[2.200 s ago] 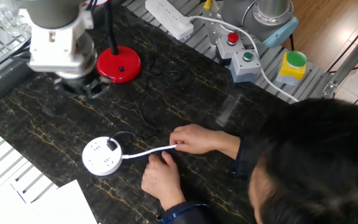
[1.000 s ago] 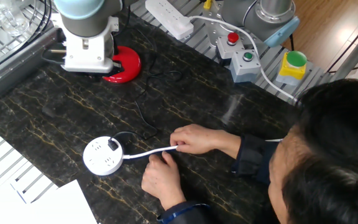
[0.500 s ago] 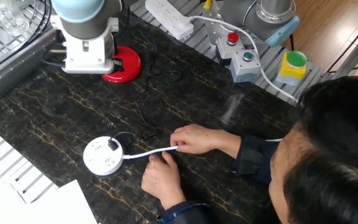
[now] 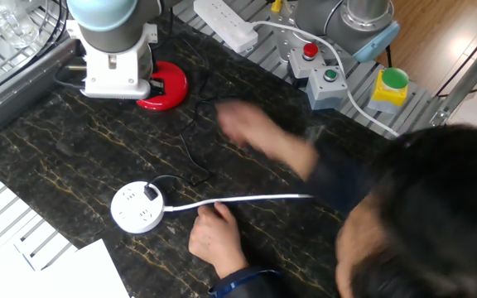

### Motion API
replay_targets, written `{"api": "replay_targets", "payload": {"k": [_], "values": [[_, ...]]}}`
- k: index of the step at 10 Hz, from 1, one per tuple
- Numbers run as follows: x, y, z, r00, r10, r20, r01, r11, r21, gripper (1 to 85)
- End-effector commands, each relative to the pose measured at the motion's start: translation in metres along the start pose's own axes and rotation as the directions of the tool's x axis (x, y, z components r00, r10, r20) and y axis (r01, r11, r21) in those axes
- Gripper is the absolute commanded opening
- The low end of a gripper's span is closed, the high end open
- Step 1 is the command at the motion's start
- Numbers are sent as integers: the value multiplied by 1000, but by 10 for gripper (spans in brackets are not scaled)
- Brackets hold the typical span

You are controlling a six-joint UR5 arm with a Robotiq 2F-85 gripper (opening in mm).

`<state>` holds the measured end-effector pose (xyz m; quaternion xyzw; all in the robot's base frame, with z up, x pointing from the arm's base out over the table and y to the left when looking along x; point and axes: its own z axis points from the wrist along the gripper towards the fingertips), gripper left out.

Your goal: Plug in the power cord of the desk lamp, turn on the socket, and light up the desk lamp

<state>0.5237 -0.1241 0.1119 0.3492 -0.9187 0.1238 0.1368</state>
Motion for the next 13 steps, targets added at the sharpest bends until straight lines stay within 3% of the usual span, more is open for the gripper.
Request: {"api": "replay_targets", "payload": {"k": [1, 3, 5, 10, 11, 12, 13], "values": [[2, 8, 5, 998, 56, -6, -57, 998, -18, 20], [0, 14, 17, 998, 59, 18, -58, 998, -30, 20], [1, 14, 19, 998, 57, 21, -57, 998, -27, 20], [2, 0, 18, 1000, 14, 21, -15, 1000, 27, 20], [3, 2, 18, 1000, 8, 17, -8, 1000, 23, 20], [6, 12, 20, 1000, -3, 12, 3, 1000, -15, 20], [9, 14, 22, 1000, -20, 3, 20, 1000, -21, 20]]}}
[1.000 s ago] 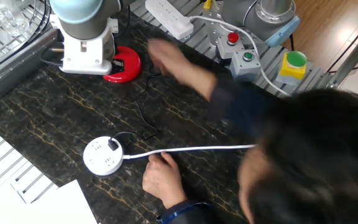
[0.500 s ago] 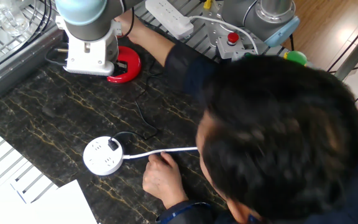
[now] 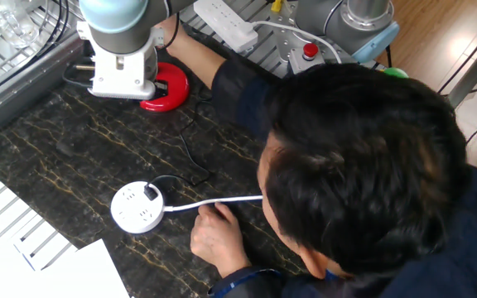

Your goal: Plug in the power cord of the desk lamp, turn on the socket, and light up the desk lamp

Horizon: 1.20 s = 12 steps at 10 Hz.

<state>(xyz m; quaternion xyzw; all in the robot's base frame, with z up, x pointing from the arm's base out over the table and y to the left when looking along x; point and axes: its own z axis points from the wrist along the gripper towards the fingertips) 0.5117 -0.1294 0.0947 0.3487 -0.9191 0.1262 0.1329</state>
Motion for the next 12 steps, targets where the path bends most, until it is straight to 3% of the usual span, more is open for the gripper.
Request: {"api": "replay_targets", "payload": {"k": [1, 4, 6, 12], "values": [[7, 10, 9, 999, -40, -2, 40, 999, -32, 20], [25, 15, 30, 997, -75, -13, 75, 997, -19, 20], [40, 22, 38, 996, -89, -13, 89, 995, -35, 20], [45, 33, 60, 993, -103, 57, 105, 994, -32, 20]]}}
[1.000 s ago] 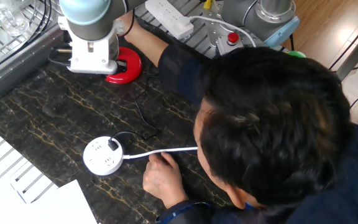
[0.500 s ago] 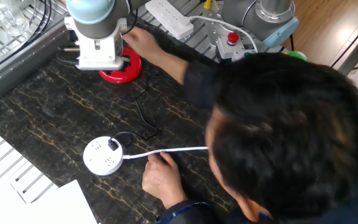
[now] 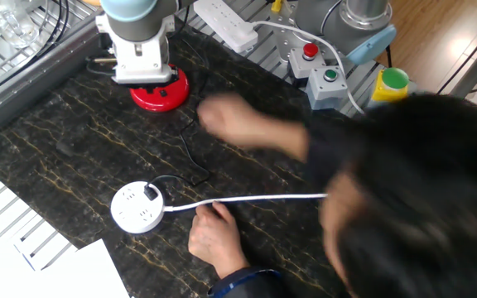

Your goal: Plug in the power cord of the desk lamp, turn on the socket, and light up the desk lamp

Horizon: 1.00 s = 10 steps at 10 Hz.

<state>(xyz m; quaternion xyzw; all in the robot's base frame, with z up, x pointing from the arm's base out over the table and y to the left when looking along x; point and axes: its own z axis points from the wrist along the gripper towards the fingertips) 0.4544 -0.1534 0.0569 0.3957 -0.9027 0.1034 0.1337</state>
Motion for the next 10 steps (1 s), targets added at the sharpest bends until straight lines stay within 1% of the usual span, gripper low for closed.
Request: {"api": "replay_targets", "payload": {"k": [1, 3, 5, 6, 7, 8, 9, 10], "values": [[2, 8, 11, 999, -3, 40, 3, 1000, -9, 20], [2, 9, 14, 999, -7, 52, 7, 1000, -6, 20], [1, 12, 14, 998, -2, 55, 3, 1000, -17, 20], [1, 11, 15, 999, 0, 55, 1, 1000, -15, 20], [-1, 15, 14, 998, 19, 61, -17, 999, -34, 20], [-3, 19, 12, 997, 41, 62, -37, 998, -57, 20], [-4, 18, 7, 997, 52, 60, -47, 996, -73, 20], [-2, 7, -3, 998, 50, 48, -47, 997, -68, 20]]}}
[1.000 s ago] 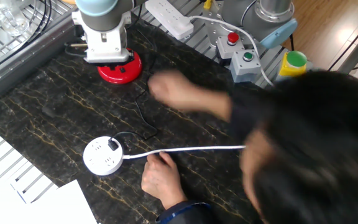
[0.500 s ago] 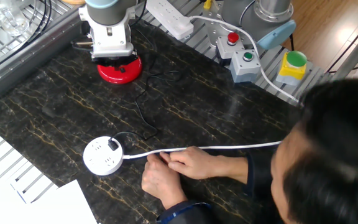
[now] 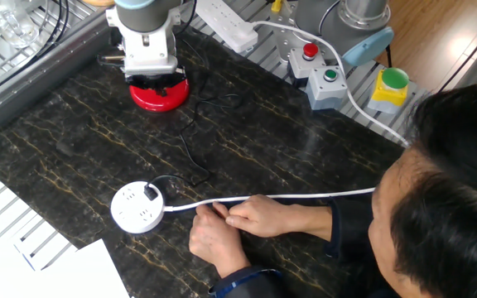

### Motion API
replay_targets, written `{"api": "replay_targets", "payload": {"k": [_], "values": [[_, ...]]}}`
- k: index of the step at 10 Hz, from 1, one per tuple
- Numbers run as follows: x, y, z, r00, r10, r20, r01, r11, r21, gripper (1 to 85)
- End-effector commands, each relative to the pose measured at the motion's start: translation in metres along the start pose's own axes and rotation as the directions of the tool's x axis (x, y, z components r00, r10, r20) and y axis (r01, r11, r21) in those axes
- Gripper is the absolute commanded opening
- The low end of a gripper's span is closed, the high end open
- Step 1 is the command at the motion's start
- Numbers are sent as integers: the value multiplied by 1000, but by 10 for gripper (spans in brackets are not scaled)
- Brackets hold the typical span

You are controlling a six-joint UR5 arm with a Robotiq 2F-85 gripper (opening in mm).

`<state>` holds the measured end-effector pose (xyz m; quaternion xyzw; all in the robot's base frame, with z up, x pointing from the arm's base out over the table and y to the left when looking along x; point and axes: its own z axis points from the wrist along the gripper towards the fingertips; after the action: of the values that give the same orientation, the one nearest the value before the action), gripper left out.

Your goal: Plug in the power cord of the desk lamp, turn on the socket, and light up the desk lamp

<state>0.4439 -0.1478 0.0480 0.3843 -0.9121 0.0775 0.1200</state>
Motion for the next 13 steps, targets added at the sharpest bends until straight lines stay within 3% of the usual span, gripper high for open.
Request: {"api": "replay_targets", "payload": {"k": [1, 3, 4, 5, 6, 10, 13], "values": [[-4, -4, -27, 999, 44, -4, -44, 997, -70, 20], [3, 1, -28, 997, 77, -32, -79, 993, -87, 20], [-4, -1, -28, 996, 91, -7, -91, 992, -82, 20], [-18, 6, -29, 991, 126, 39, -121, 986, -116, 20], [-17, 7, -29, 990, 138, 34, -133, 984, -117, 20], [-18, 2, -28, 987, 154, 40, -149, 983, -103, 20], [-28, -10, -28, 978, 192, 83, -187, 980, -66, 20]]}}
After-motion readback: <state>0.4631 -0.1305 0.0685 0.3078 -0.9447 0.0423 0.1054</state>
